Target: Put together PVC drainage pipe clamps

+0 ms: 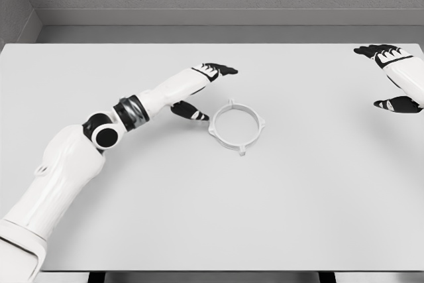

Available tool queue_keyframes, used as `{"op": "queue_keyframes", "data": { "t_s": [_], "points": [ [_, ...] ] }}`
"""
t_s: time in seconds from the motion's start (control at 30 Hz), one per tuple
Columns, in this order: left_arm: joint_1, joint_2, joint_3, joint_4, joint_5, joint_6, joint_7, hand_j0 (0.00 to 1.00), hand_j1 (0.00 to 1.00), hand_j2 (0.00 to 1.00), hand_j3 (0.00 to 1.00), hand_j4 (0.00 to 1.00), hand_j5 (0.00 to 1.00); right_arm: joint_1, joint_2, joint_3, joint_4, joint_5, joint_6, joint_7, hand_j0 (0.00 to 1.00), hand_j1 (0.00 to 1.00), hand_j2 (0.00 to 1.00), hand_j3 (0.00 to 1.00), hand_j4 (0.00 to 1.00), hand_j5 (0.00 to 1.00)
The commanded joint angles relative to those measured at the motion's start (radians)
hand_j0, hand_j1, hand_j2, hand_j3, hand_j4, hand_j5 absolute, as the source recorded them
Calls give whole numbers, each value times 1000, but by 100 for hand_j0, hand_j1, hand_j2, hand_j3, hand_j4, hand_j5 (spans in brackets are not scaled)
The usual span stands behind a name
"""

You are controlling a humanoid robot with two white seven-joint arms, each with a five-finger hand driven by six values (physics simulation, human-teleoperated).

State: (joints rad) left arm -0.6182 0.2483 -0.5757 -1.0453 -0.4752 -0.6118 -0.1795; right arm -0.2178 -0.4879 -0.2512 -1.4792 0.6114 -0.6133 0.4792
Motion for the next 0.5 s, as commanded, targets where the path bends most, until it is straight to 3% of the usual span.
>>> {"op": "queue_keyframes", "data": {
  "t_s": [0.0, 0.17, 0.33, 0.47],
  "points": [
    [0, 60, 11, -15, 15, 1, 2, 100, 100, 100, 100, 100, 100, 0, 0, 0, -1, -7, 2, -1, 100, 100, 100, 100, 100, 100],
    [29, 382, 13, -200, 33, 1, 2, 100, 100, 100, 100, 100, 100, 0, -1, 0, -1, -7, 2, -1, 100, 100, 100, 100, 100, 100],
    [92, 551, 93, -210, 125, 1, 2, 100, 100, 100, 100, 100, 100, 0, 0, 0, -3, -9, 2, -1, 100, 100, 100, 100, 100, 100],
    [104, 586, 103, -203, 130, 1, 2, 100, 100, 100, 100, 100, 100, 0, 0, 0, -3, -9, 2, -1, 100, 100, 100, 100, 100, 100]
  ]
}}
